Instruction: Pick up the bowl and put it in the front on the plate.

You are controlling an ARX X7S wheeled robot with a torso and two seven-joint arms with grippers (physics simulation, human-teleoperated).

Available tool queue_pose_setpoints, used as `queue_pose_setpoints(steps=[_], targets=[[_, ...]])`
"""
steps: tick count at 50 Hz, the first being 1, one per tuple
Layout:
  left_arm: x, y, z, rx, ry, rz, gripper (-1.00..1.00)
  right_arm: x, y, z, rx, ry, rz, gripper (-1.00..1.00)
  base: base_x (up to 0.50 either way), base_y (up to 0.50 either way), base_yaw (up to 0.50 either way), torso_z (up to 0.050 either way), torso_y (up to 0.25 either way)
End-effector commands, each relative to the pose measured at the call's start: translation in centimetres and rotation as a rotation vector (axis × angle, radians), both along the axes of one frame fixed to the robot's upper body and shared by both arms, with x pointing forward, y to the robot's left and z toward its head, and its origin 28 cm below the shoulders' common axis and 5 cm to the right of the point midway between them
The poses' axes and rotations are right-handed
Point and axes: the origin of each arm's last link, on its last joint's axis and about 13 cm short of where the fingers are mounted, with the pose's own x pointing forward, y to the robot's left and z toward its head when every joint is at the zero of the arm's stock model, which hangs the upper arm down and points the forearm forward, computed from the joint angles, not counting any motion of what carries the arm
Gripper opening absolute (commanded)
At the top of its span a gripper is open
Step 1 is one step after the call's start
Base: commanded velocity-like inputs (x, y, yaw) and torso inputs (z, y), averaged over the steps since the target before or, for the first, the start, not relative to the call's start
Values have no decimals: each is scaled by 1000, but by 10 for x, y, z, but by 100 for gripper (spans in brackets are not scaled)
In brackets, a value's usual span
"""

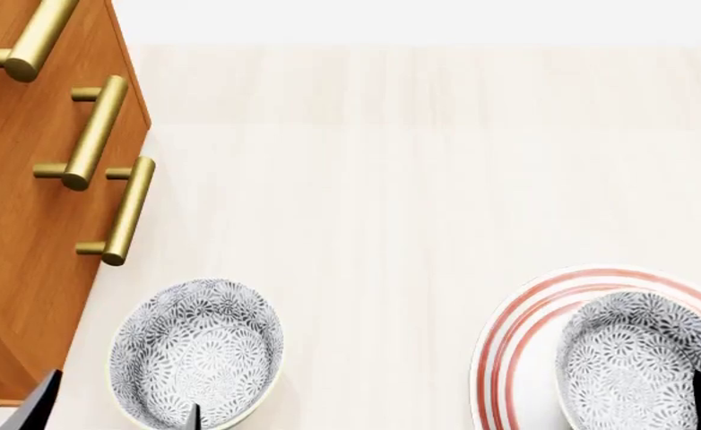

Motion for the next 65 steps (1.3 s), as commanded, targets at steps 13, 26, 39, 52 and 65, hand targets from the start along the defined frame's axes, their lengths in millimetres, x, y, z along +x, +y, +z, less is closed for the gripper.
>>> queue_pose_setpoints(steps=[13, 26, 39, 52, 65], targets=[[0, -1, -1, -2, 9, -11, 100, -5, -15, 43, -21, -88, -68, 100, 0, 0, 0, 0, 0], [0, -1, -1, -1, 9, -16, 100, -14, -24, 61, -45, -126, -110, 100, 0, 0, 0, 0, 0], [0, -1, 0, -18, 14, -14, 100, -21, -30, 77, -55, -179, -139, 100, 0, 0, 0, 0, 0], [2, 4, 8, -26, -21, 12, 100, -16, 19, 120, -77, -637, -398, 100, 0, 0, 0, 0, 0], [1, 12, 21, -32, -83, 65, 100, -56, 74, 89, -76, -1132, -716, 100, 0, 0, 0, 0, -1]])
